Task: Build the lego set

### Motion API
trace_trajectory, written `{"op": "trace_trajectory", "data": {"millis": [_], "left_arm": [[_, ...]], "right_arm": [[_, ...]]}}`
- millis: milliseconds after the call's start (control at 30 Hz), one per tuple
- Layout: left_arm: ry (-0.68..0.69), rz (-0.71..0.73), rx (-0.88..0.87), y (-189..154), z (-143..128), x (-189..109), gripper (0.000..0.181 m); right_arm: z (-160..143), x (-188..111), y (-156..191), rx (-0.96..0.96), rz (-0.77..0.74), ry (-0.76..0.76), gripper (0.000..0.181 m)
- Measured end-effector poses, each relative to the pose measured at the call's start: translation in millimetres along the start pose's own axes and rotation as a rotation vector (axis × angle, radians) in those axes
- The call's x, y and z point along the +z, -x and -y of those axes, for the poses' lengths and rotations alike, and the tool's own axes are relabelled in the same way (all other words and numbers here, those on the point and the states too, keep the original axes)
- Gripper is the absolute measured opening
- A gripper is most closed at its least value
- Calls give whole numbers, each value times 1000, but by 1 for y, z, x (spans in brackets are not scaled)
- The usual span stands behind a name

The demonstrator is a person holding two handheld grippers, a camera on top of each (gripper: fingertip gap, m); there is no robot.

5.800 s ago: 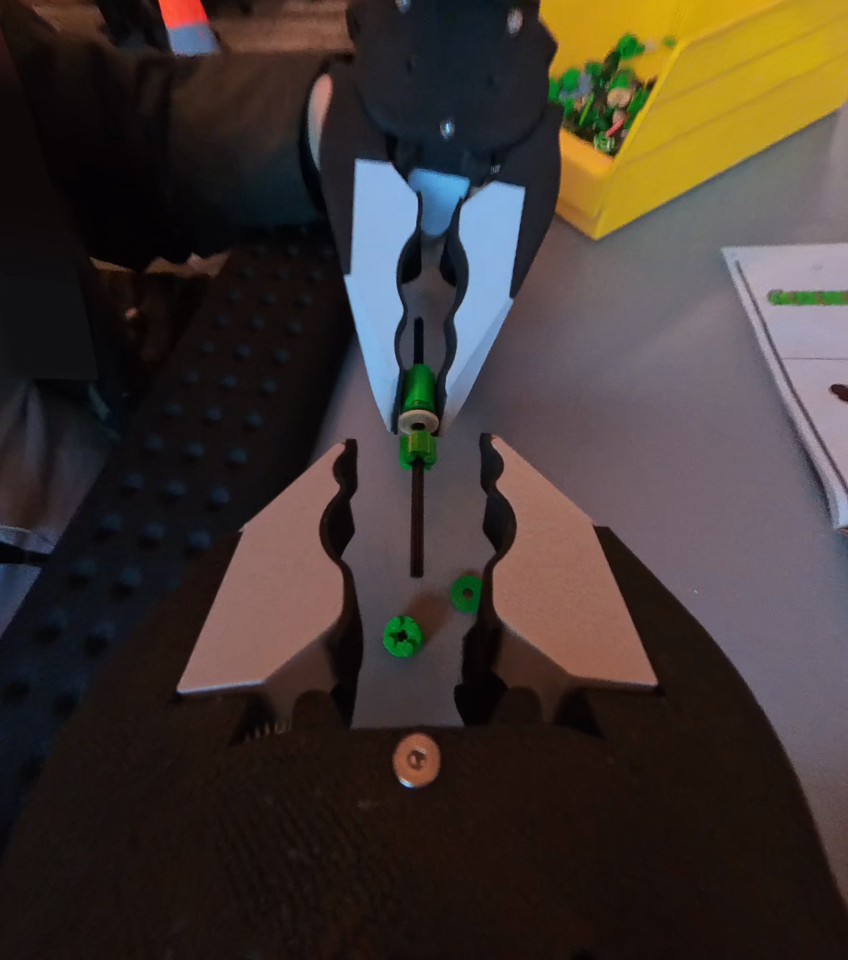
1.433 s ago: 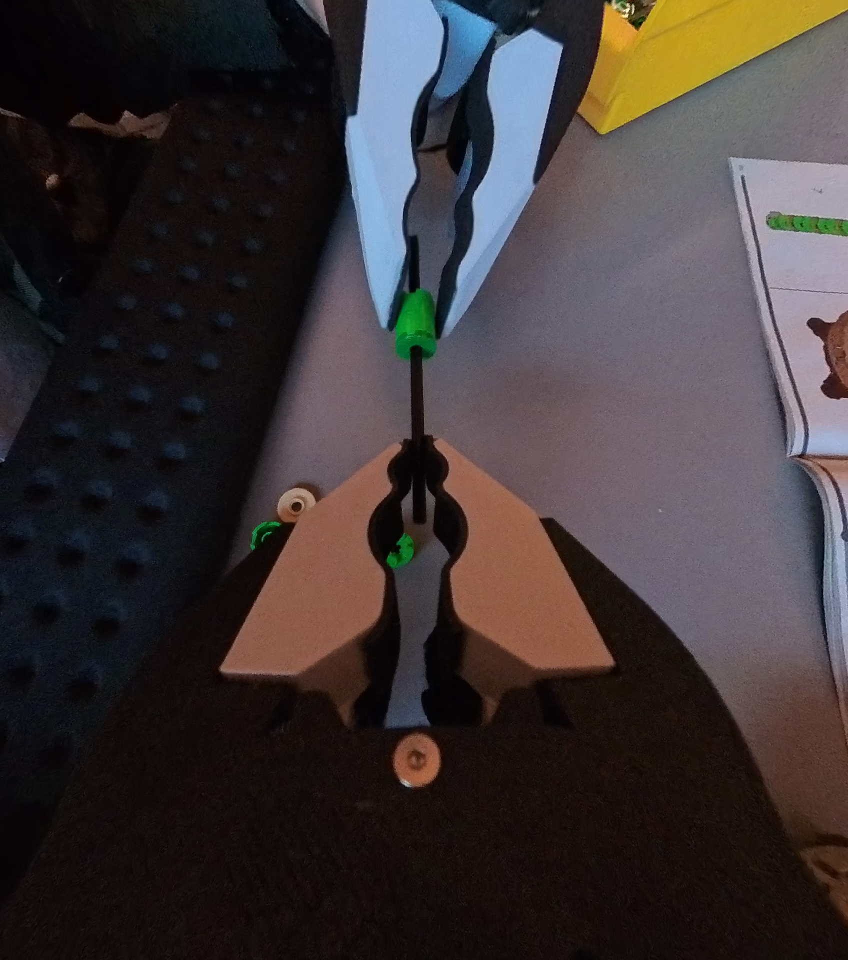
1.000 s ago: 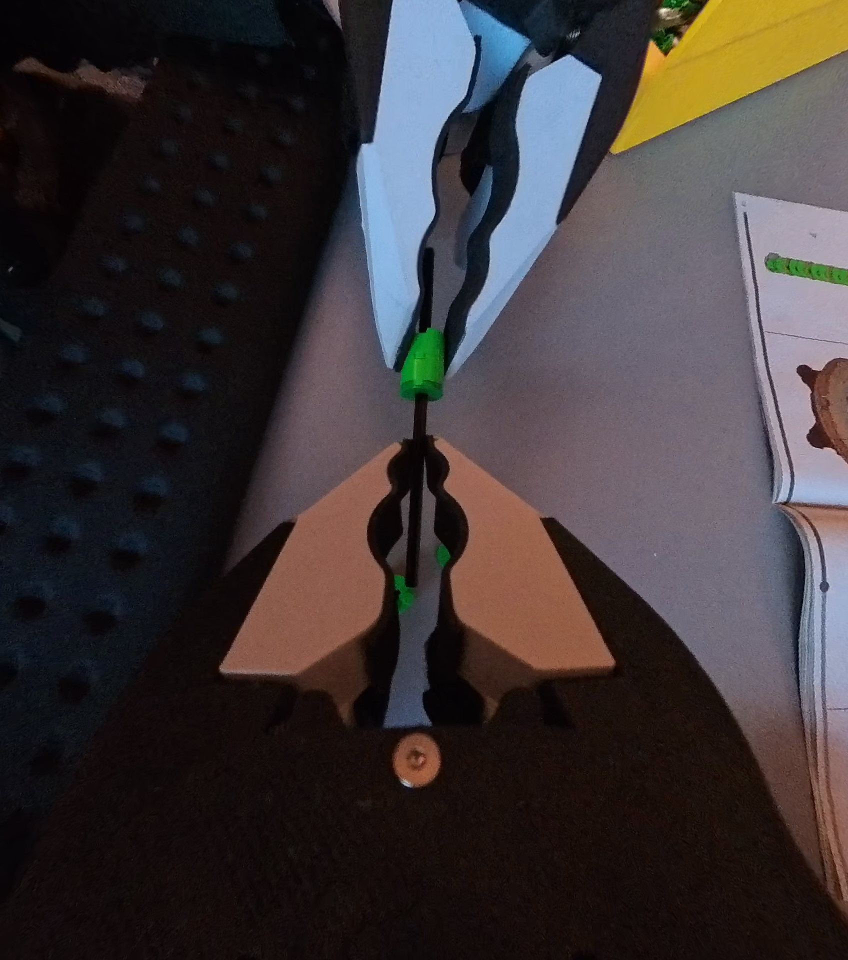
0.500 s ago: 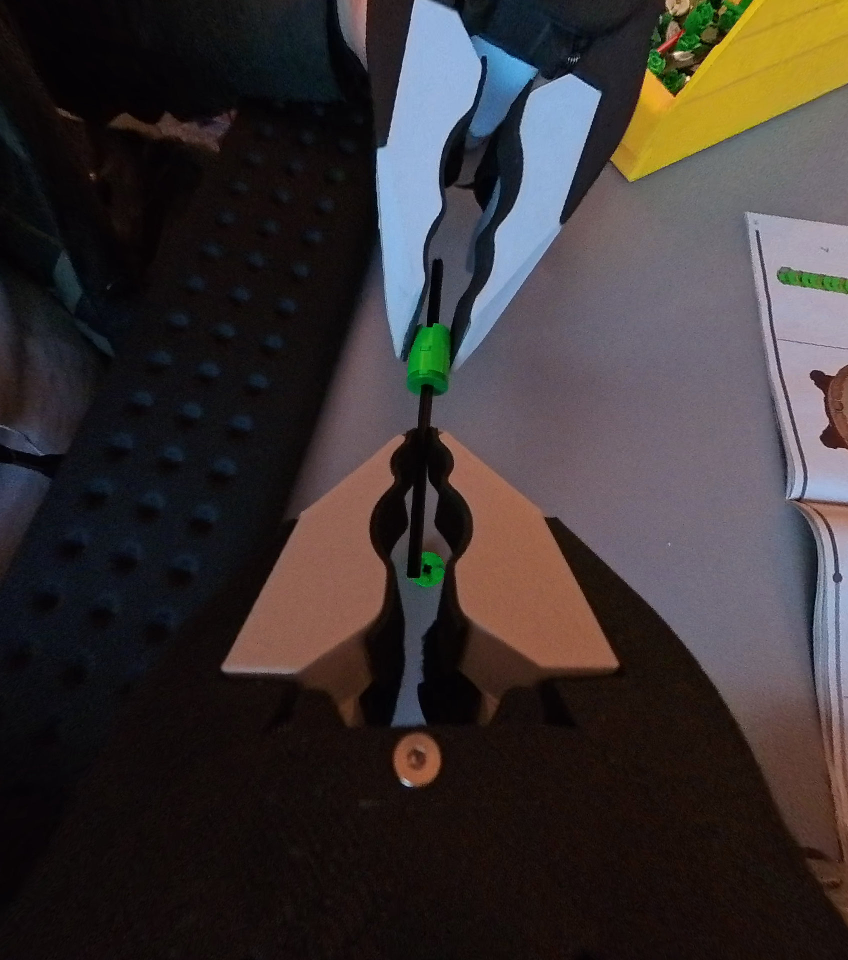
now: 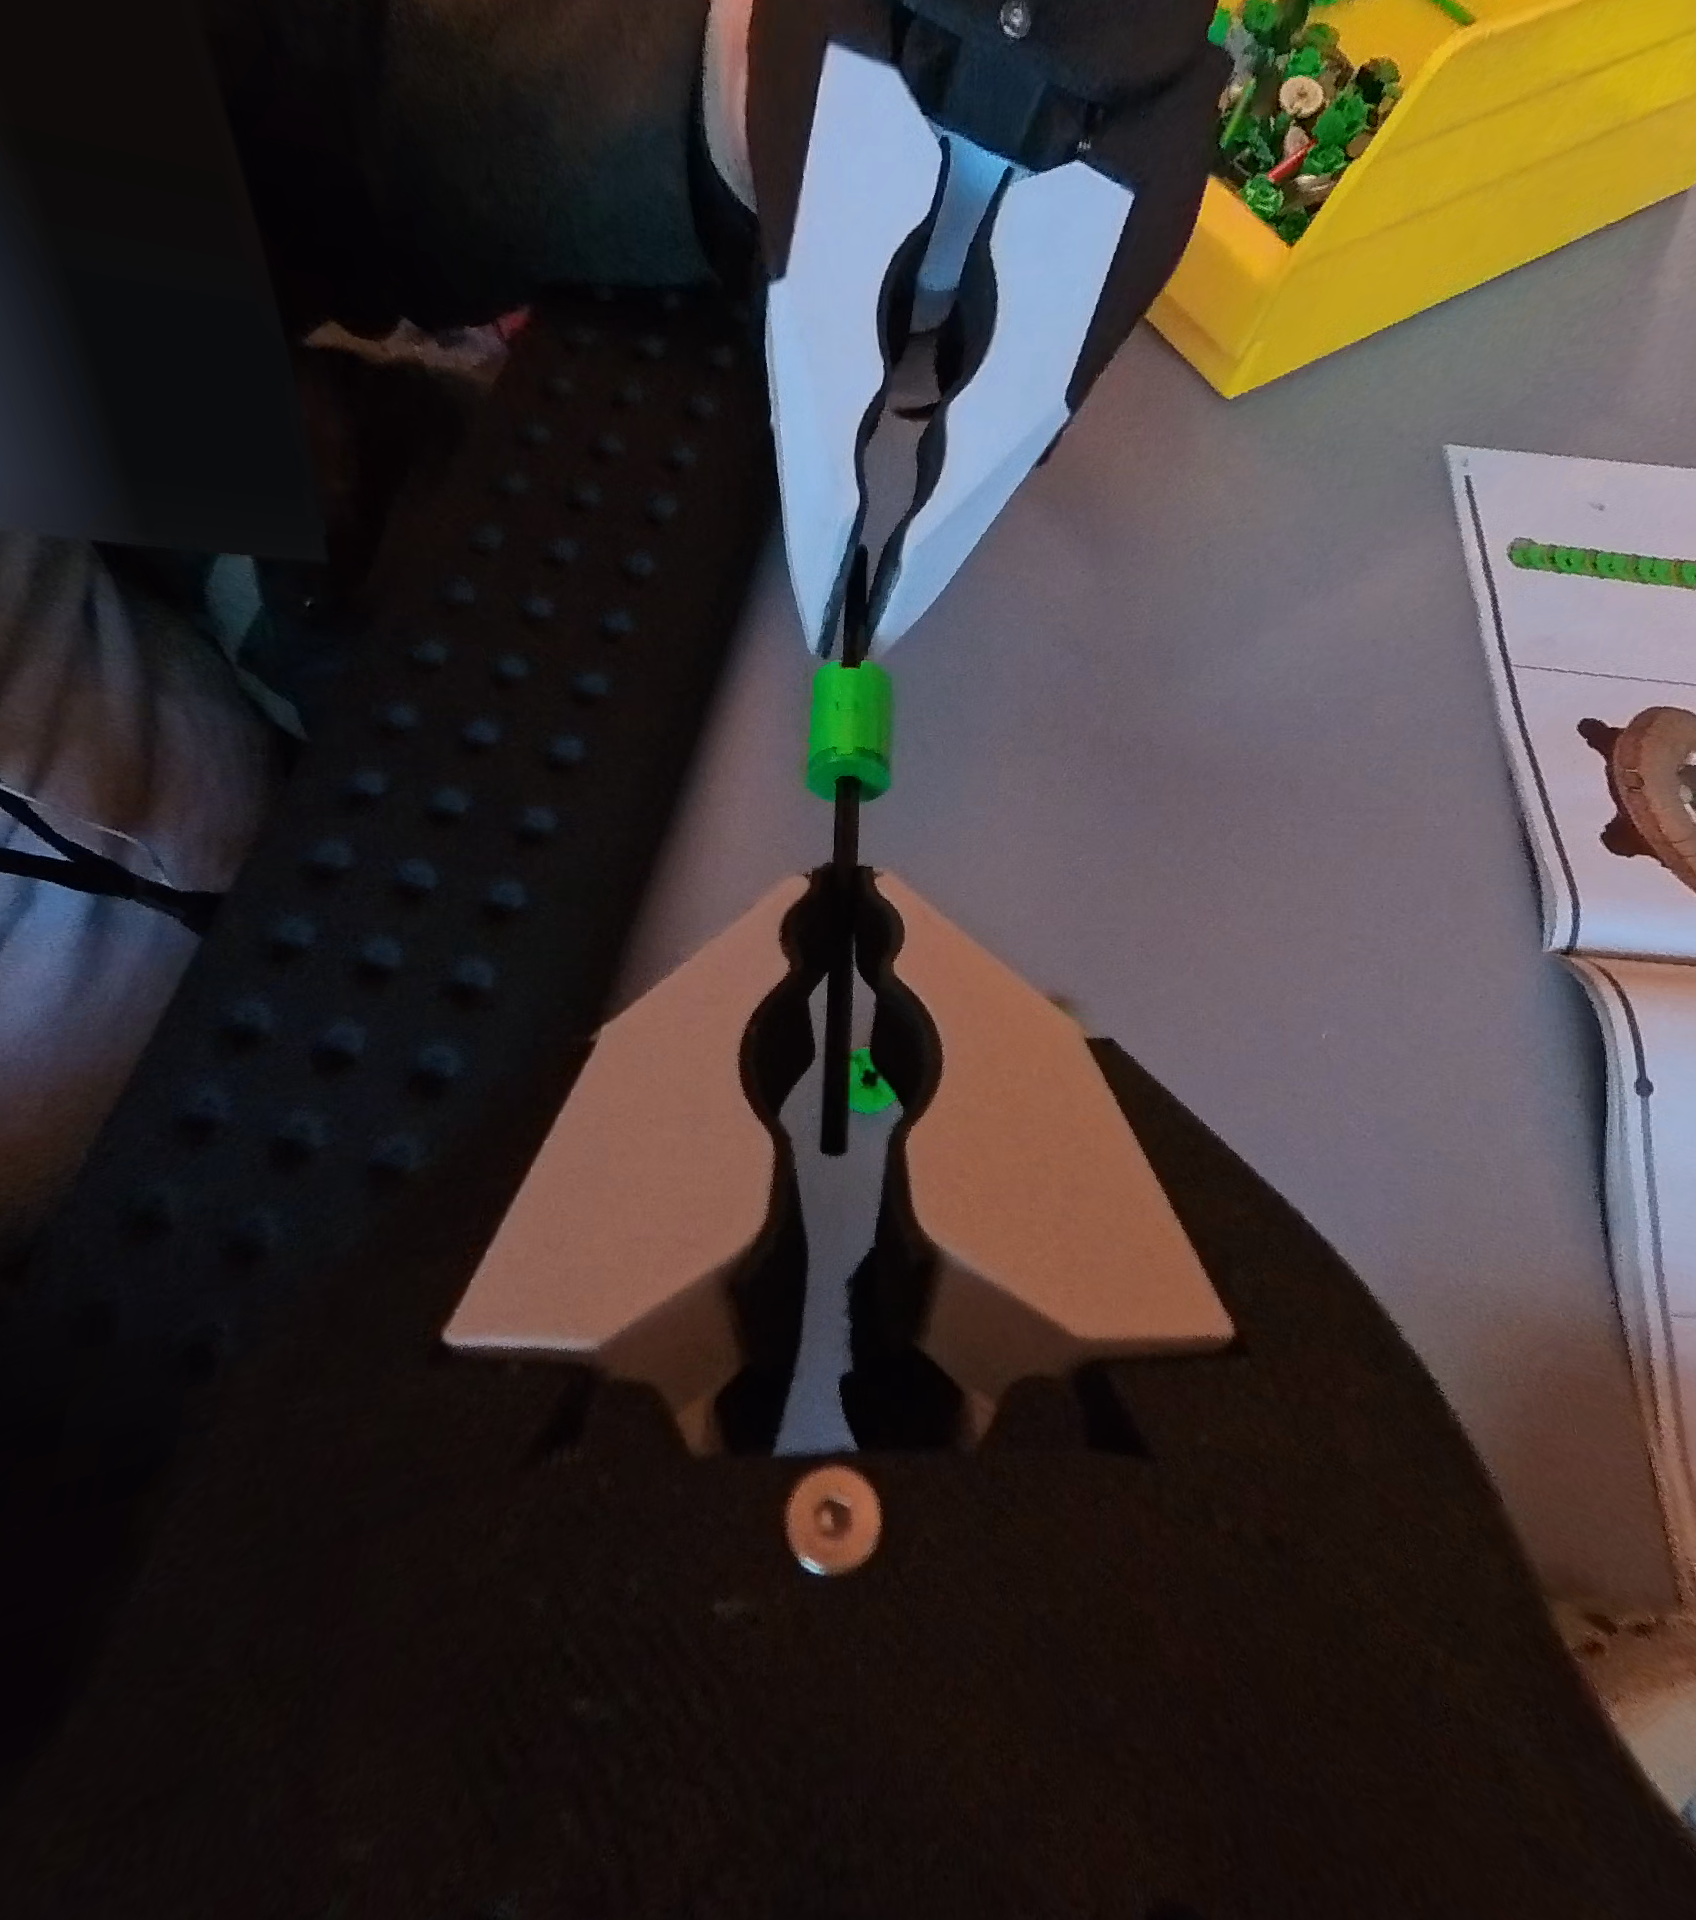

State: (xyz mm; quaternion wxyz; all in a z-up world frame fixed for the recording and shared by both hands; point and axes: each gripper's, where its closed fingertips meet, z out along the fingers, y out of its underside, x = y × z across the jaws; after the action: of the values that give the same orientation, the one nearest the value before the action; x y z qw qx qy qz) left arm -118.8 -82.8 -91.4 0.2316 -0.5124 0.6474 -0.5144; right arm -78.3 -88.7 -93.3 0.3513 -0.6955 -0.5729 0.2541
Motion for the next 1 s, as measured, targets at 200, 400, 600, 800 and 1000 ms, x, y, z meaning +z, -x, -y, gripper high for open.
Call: {"op": "trace_trajectory", "data": {"millis": [200, 400, 600, 800, 1000], "left_arm": [[-73, -61, -173, 6, 11, 2, 25], [-45, -92, -213, 5, 6, 4, 16], [-35, -99, -236, 6, 5, 3, 15], [-7, -87, -211, 6, 0, 6, 16], [8, -109, -227, 3, -3, 7, 16]], "right_arm": [[14, 11, -9, -161, -128, -18, 3], [12, 13, -11, -249, -195, 20, 3], [11, 15, -13, -279, -213, 23, 3], [6, 26, -13, -236, -196, 70, 2], [6, 27, -12, -313, -236, 113, 2]]}}
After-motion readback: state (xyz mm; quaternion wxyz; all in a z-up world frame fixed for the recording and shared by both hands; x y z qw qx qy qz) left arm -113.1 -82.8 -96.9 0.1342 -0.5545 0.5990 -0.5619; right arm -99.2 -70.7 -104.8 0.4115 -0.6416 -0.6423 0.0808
